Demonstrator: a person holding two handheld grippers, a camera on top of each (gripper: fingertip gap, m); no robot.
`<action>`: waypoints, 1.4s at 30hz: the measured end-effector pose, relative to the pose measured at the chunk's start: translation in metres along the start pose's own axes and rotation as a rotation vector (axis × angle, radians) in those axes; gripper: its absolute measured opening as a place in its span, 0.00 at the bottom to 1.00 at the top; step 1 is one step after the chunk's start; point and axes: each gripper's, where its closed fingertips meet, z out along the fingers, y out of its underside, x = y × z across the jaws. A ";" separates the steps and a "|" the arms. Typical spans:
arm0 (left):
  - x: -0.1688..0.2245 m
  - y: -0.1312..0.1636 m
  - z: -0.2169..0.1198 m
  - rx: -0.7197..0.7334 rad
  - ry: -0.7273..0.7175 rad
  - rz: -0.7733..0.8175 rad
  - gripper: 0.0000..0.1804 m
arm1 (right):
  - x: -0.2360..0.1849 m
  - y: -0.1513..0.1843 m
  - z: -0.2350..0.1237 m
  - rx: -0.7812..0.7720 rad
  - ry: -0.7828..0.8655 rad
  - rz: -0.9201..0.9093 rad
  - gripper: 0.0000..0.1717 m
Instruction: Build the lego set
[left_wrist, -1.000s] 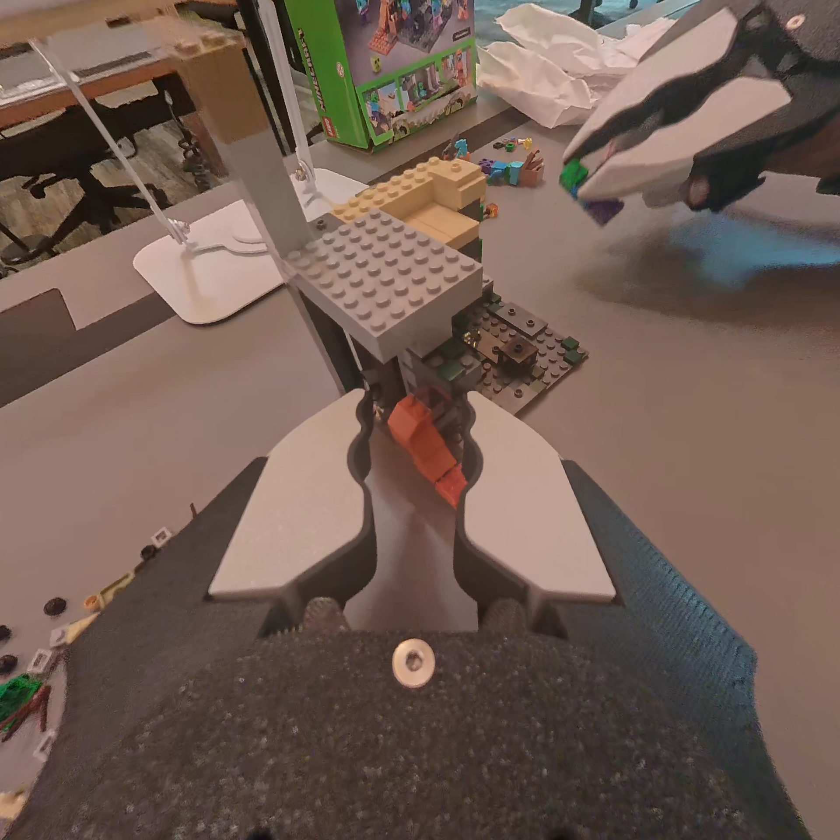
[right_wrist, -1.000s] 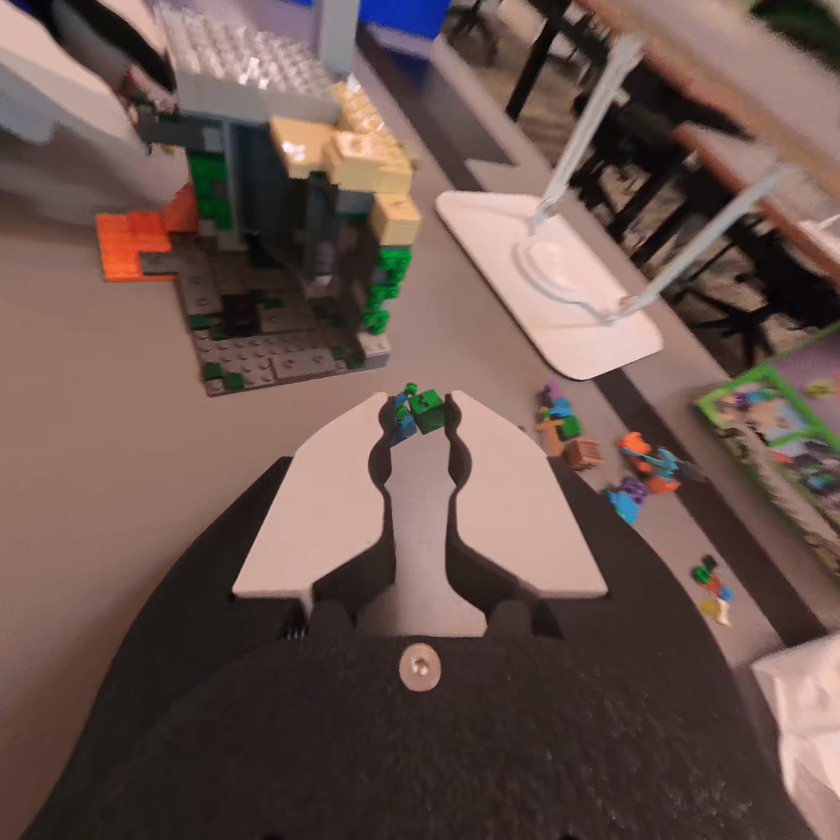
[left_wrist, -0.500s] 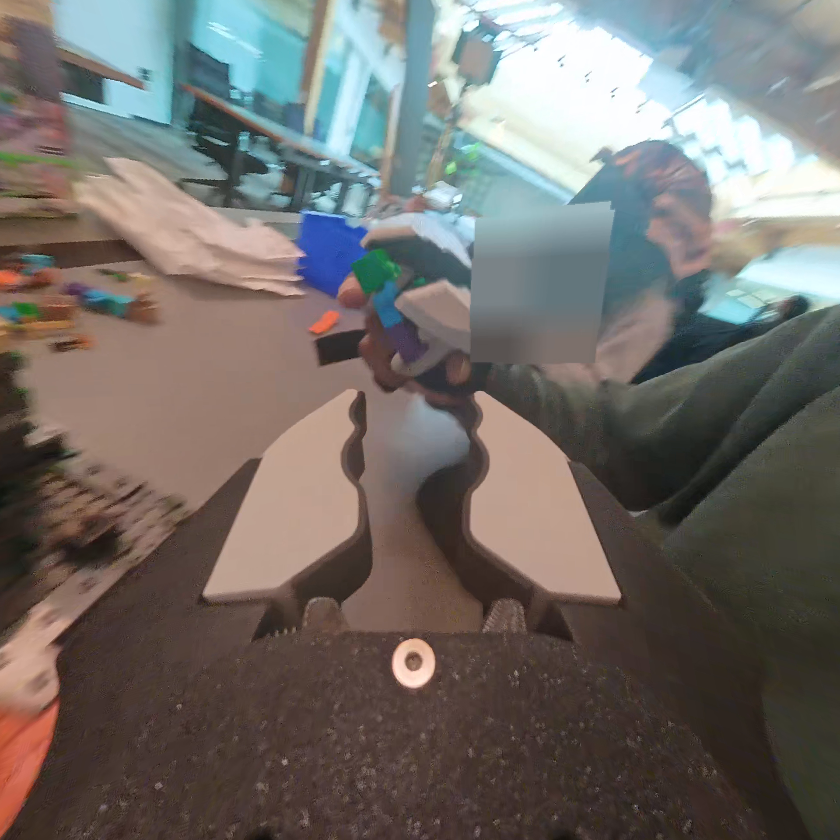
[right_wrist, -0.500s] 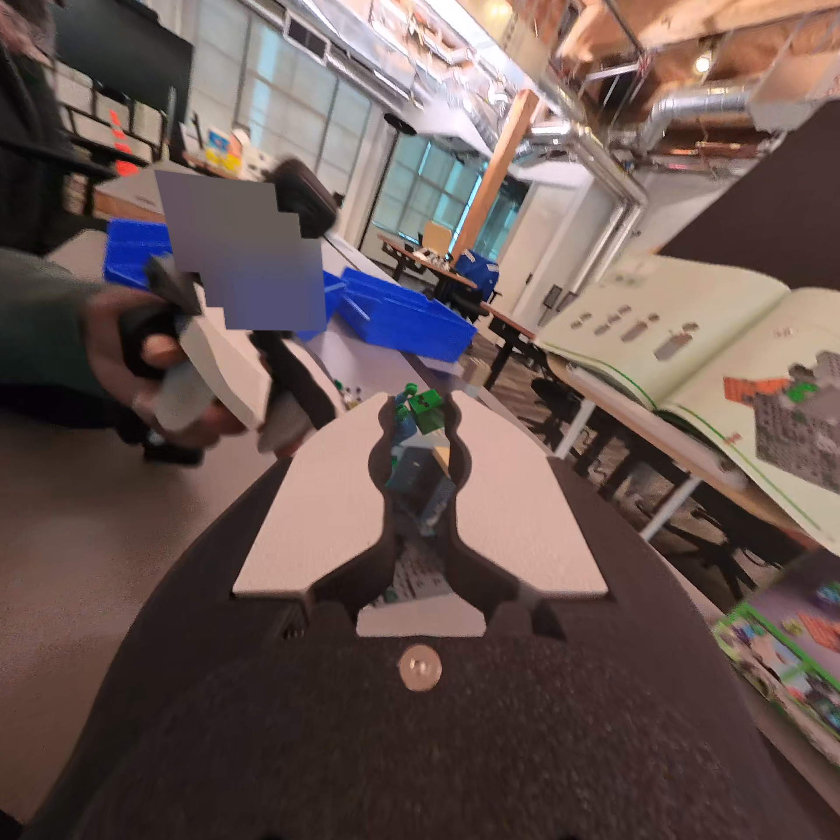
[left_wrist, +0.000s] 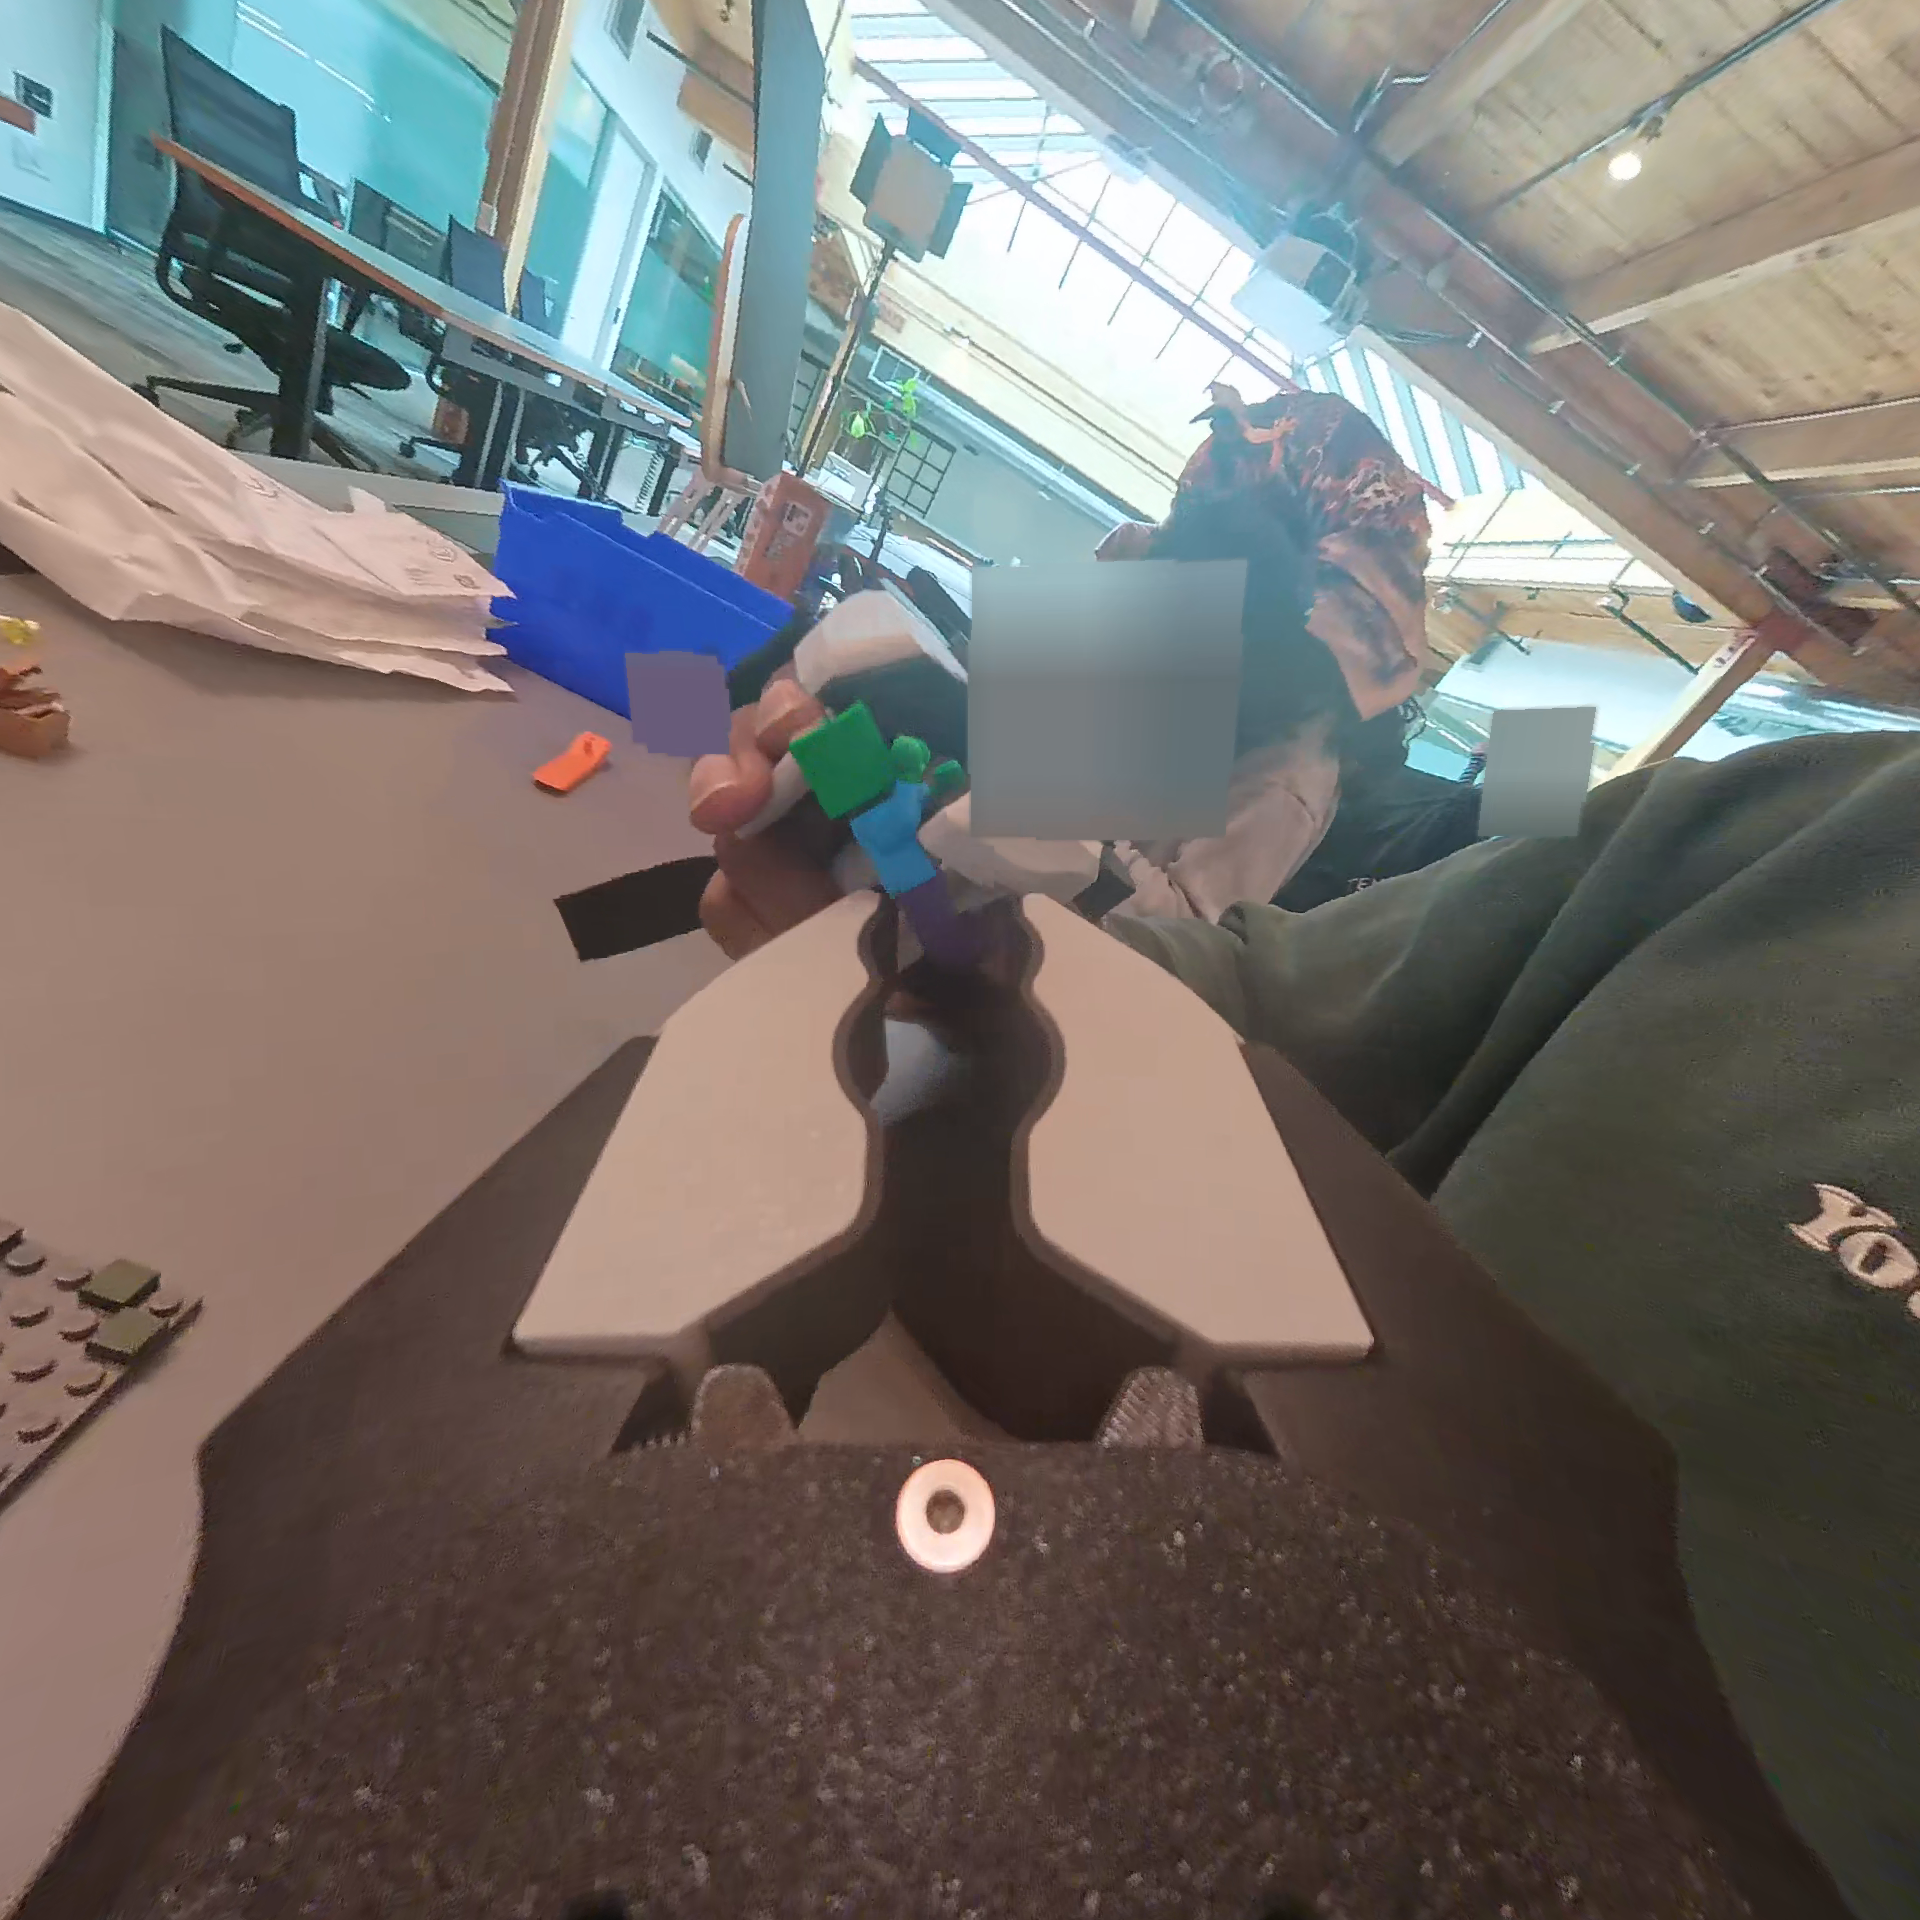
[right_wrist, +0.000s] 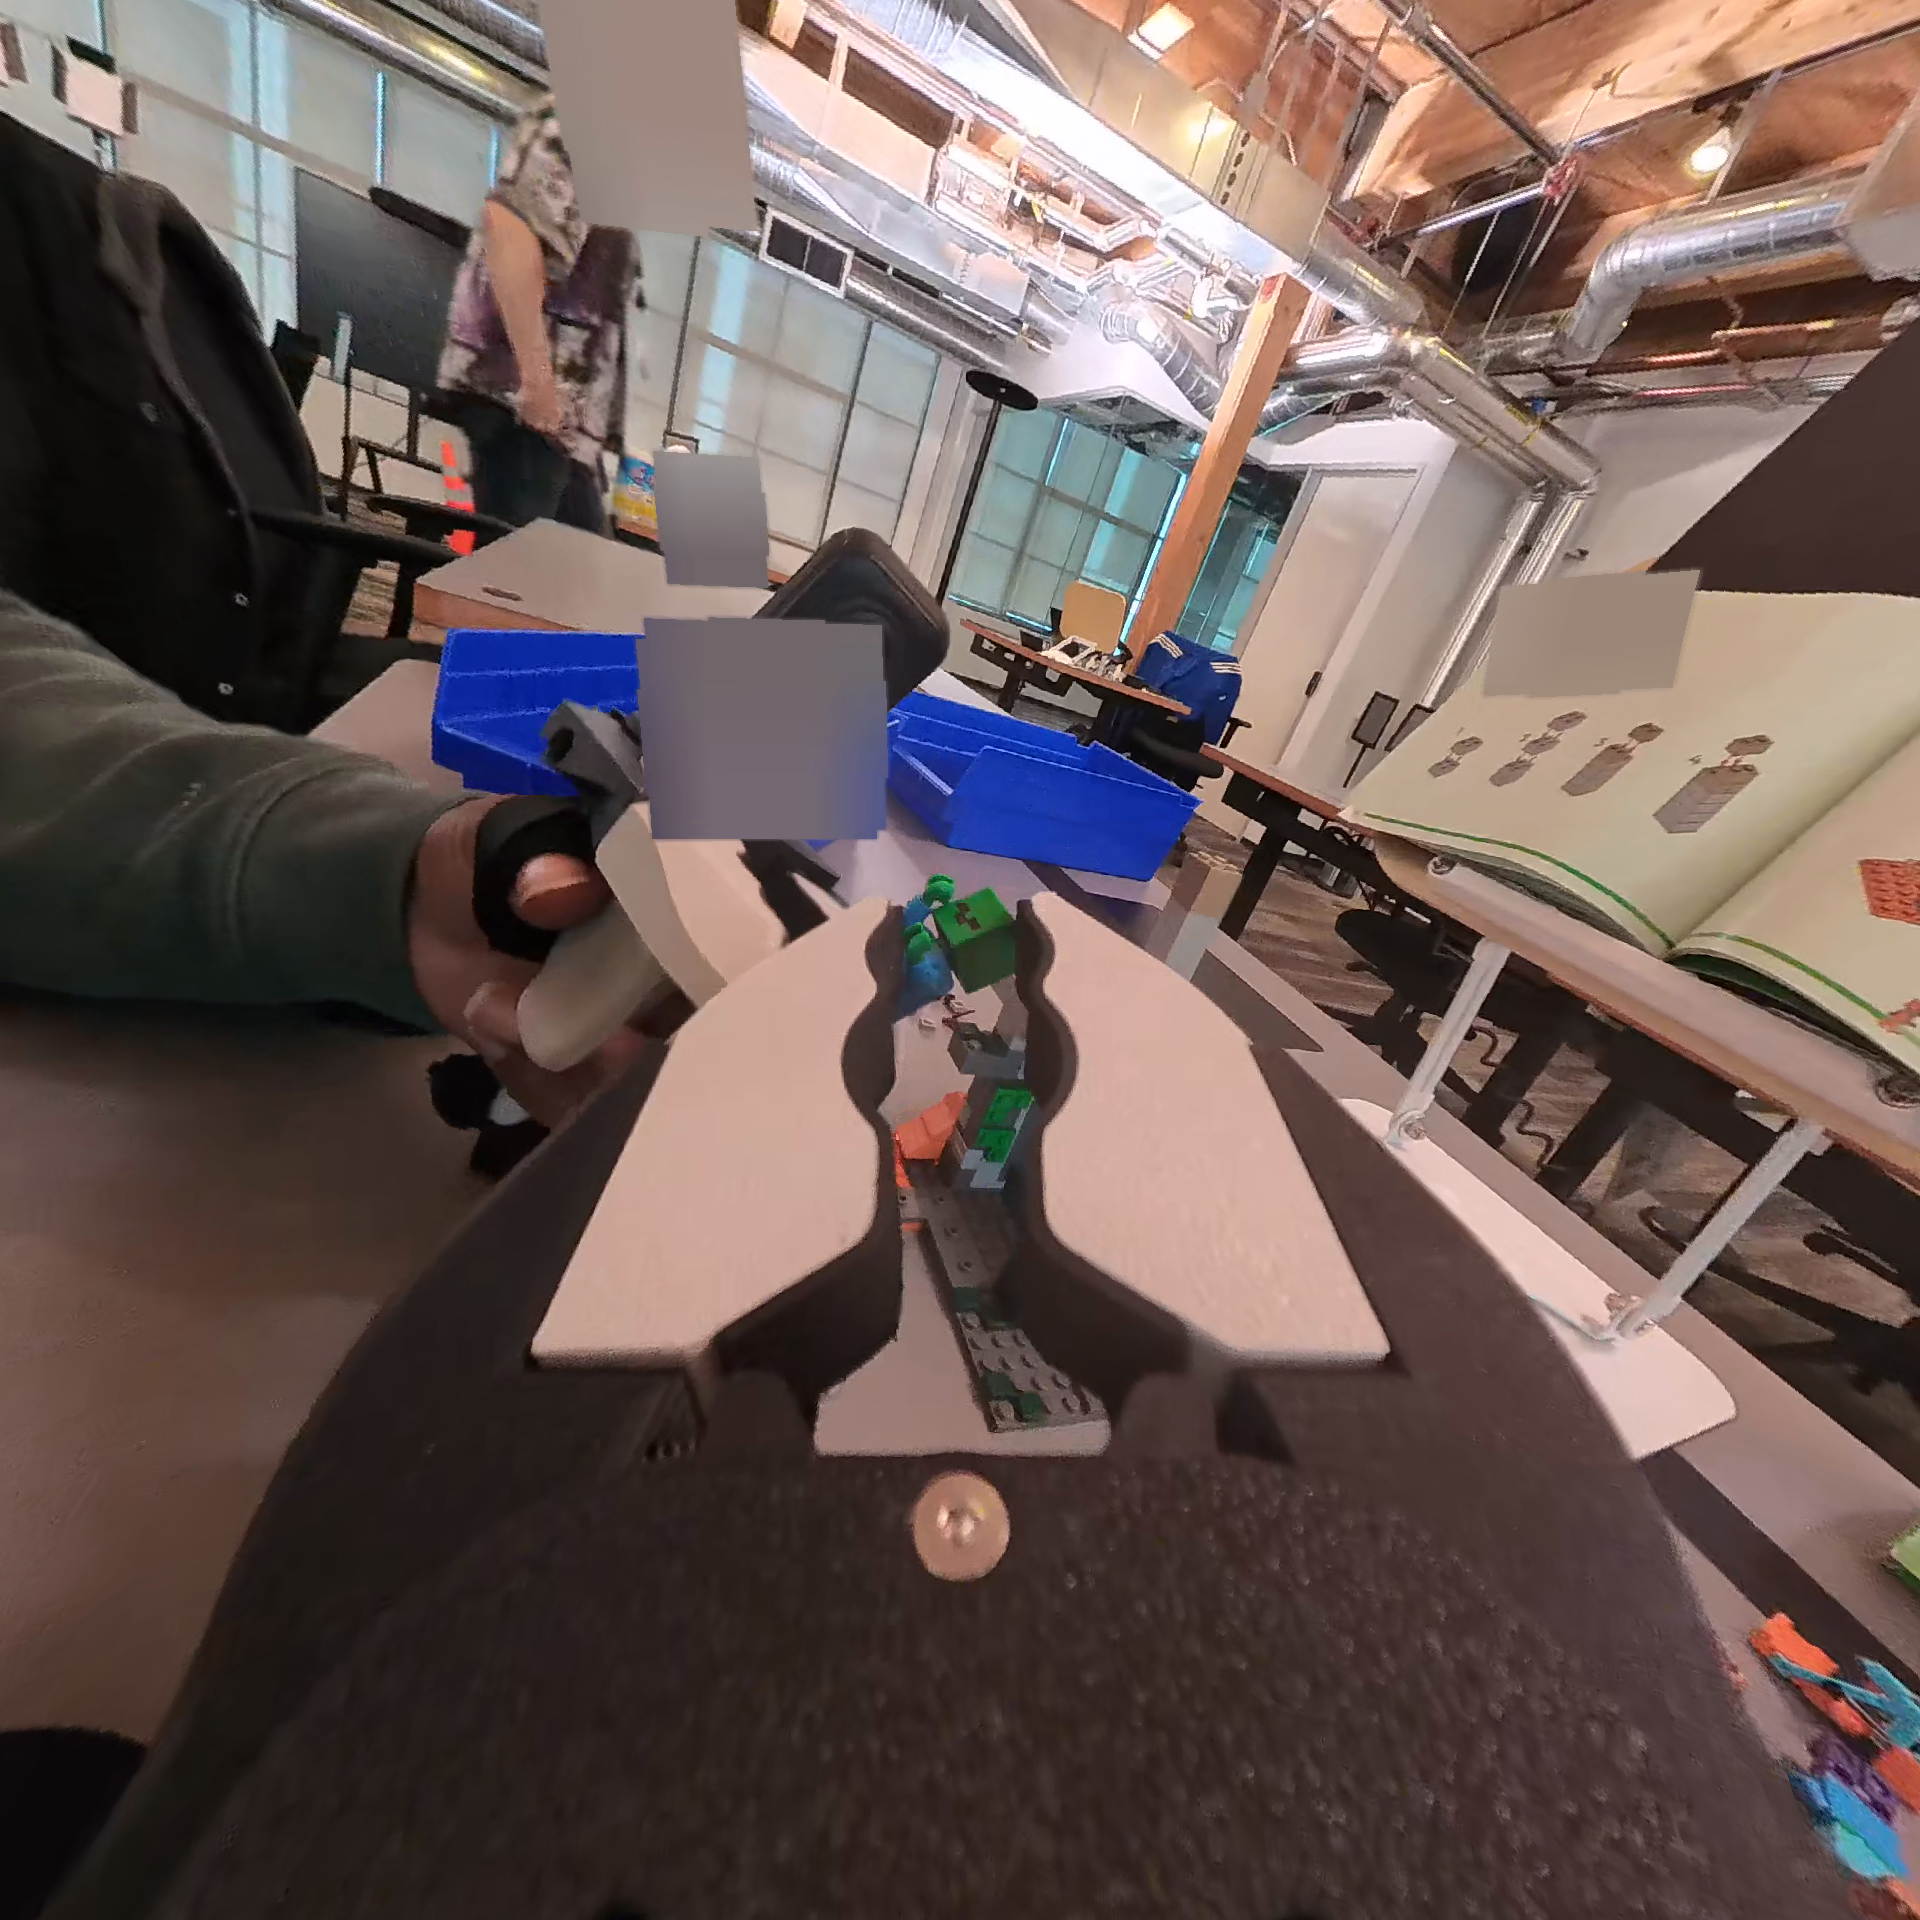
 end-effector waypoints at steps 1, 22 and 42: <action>0.000 0.000 -0.001 -0.013 0.006 -0.013 0.11 | -0.001 0.000 0.000 -0.002 -0.006 -0.009 0.12; -0.038 0.030 -0.014 -0.217 -0.130 0.150 0.04 | -0.005 0.022 0.000 -0.106 -0.063 0.004 0.09; -0.075 0.069 -0.022 -0.455 -0.396 0.156 0.05 | -0.030 0.066 -0.008 -0.439 -0.230 -0.062 0.18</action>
